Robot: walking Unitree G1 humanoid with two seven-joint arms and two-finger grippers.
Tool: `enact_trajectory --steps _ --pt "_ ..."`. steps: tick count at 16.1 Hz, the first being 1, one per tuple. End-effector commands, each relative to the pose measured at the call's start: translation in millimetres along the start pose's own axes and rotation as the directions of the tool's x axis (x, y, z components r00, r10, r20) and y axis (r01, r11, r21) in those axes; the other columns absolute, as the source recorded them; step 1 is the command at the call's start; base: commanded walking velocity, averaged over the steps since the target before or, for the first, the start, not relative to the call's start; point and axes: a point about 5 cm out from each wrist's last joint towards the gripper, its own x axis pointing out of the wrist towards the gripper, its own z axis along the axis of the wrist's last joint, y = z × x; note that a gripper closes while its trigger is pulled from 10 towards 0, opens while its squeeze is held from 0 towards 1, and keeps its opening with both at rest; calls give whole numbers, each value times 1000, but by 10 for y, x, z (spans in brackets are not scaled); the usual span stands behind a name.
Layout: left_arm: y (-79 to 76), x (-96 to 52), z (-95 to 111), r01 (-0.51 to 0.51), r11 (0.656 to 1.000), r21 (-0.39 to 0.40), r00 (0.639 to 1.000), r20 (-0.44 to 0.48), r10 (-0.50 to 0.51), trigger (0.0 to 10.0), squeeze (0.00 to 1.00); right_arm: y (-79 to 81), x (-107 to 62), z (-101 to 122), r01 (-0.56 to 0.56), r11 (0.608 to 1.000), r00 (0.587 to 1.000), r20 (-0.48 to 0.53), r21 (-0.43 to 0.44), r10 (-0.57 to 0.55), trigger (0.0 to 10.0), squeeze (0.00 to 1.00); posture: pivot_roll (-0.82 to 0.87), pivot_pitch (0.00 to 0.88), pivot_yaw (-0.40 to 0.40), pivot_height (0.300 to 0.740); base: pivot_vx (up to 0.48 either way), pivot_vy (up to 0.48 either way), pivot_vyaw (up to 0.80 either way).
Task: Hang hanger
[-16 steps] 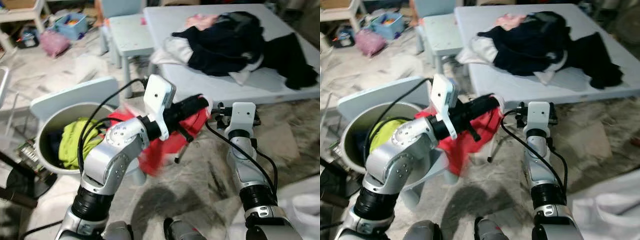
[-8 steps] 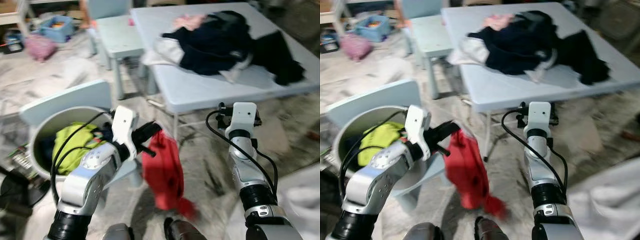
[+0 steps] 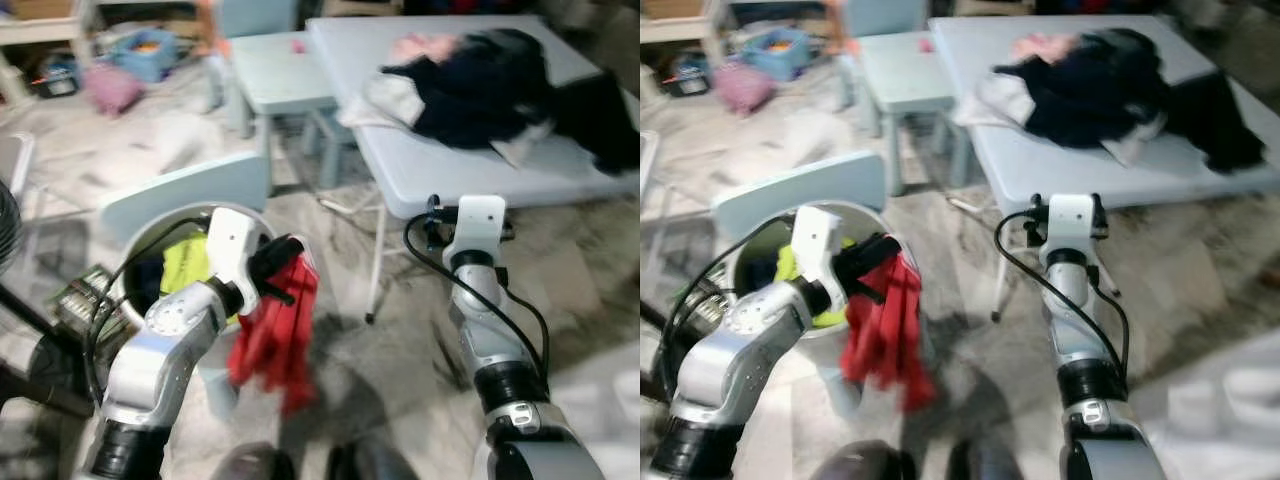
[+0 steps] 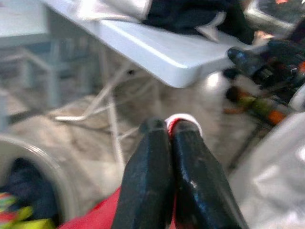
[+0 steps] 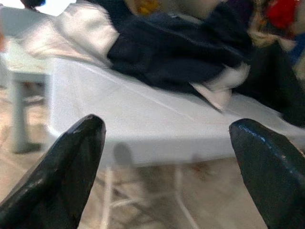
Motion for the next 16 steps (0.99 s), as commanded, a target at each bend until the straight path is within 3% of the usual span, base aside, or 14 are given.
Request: enact_trajectory --steps 1,3,12,16 --pt "27 -18 38 -4 1000 28 1000 12 3 10000 0 4 2 -12 9 1000 1000 -9 8 -9 10000 0 53 57 -44 740 0 480 0" --pt "43 -22 36 -9 999 33 1000 13 8 10000 0 15 10 -9 5 1000 1000 -9 5 -5 10000 0 53 57 -44 740 0 480 0" --pt "182 -52 64 -25 1000 -1 994 105 25 10000 0 18 -23 -31 5 1000 1000 -9 5 -5 10000 0 43 54 -40 740 0 0 -800" --pt "164 -30 77 -5 1000 -6 993 120 6 10000 0 26 -14 -19 3 1000 1000 -8 9 -3 10000 0 34 58 -41 740 330 0 -800"
